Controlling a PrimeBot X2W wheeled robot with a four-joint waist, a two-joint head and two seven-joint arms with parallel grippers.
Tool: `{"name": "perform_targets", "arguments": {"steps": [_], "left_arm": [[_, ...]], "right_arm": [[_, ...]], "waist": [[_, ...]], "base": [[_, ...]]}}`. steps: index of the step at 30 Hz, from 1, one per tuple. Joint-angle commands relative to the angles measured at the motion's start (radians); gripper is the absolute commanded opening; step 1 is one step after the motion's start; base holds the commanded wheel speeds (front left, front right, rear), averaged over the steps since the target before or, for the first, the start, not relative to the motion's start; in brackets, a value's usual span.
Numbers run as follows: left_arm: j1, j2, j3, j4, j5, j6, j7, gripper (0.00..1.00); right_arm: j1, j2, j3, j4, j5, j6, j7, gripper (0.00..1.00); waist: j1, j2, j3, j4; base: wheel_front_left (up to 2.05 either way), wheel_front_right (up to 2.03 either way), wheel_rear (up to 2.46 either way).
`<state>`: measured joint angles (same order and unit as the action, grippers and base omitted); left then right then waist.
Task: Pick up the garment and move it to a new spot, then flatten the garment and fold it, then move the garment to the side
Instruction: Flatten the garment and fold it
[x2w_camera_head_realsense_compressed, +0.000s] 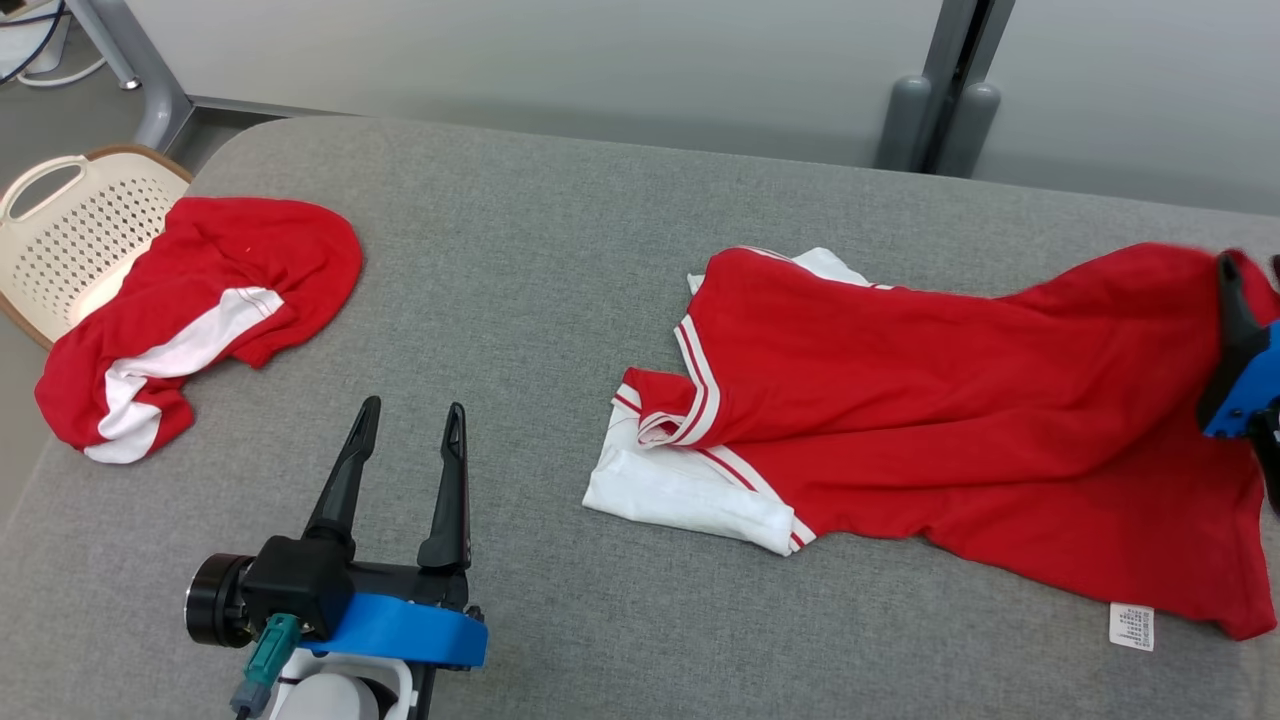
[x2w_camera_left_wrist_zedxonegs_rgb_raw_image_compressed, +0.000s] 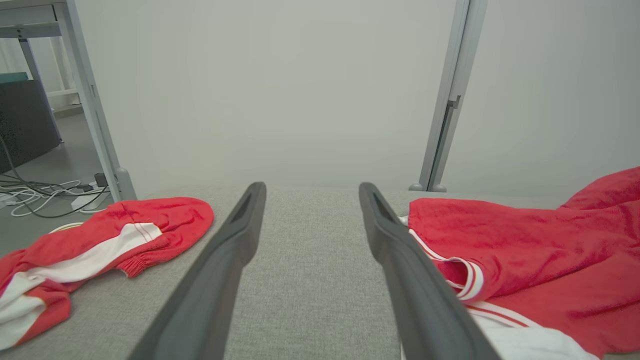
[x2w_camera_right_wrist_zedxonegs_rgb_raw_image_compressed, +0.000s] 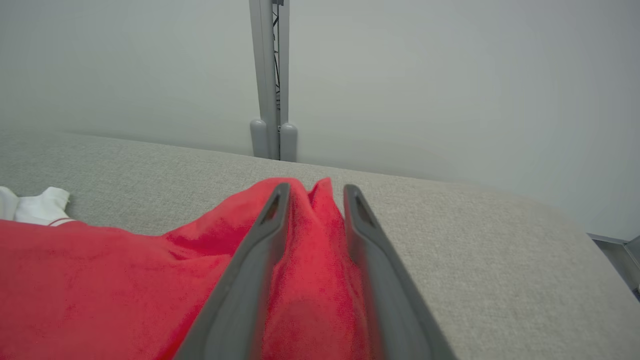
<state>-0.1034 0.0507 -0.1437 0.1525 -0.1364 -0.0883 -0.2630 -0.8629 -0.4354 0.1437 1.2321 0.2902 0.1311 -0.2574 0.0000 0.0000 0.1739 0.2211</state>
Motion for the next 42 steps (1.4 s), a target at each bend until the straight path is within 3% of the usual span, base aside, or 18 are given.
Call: {"name": "perform_targets", "arguments": {"steps": [1,8,13,22,33,42], "left_arm": [[-0.009,-0.001,0.000,0.003,0.000,0.004,-0.002,1.00],[0.013,-0.001,0.016,0.004,0.017,0.008,-0.002,1.00],[0.033,-0.001,0.038,0.006,0.025,0.000,-0.003,1.00],[0.074,0.000,0.075,0.006,0.043,-0.010,-0.002,1.00],[0.094,0.000,0.096,0.009,0.060,-0.024,-0.002,1.00],[0.088,0.000,0.099,0.018,0.058,-0.026,-0.002,1.00]], "right_arm": [[-0.005,-0.009,-0.014,0.000,0.001,-0.001,-0.007,1.00],[0.118,0.016,-0.148,-0.242,-0.068,0.000,-0.008,1.00],[0.256,0.097,-0.215,-0.476,-0.132,0.000,-0.008,1.00],[0.529,0.251,-0.151,-0.799,-0.155,0.000,-0.008,1.00],[0.788,0.353,-0.184,-1.025,-0.190,0.000,-0.008,1.00],[0.859,0.381,-0.194,-1.078,-0.209,0.000,-0.008,1.00]], "waist": [[0.0000,0.0000,-0.003,-0.003],[0.0000,0.0000,-0.033,-0.048],[0.0000,0.0000,-0.061,-0.091],[0.0000,0.0000,-0.108,-0.151],[0.0000,0.0000,-0.121,-0.167],[0.0000,0.0000,-0.111,-0.173]], "base": [[0.00,0.00,0.00],[0.00,0.00,0.00],[0.00,0.00,0.00],[0.00,0.00,0.00],[0.00,0.00,0.00],[0.00,0.00,0.00]]}}
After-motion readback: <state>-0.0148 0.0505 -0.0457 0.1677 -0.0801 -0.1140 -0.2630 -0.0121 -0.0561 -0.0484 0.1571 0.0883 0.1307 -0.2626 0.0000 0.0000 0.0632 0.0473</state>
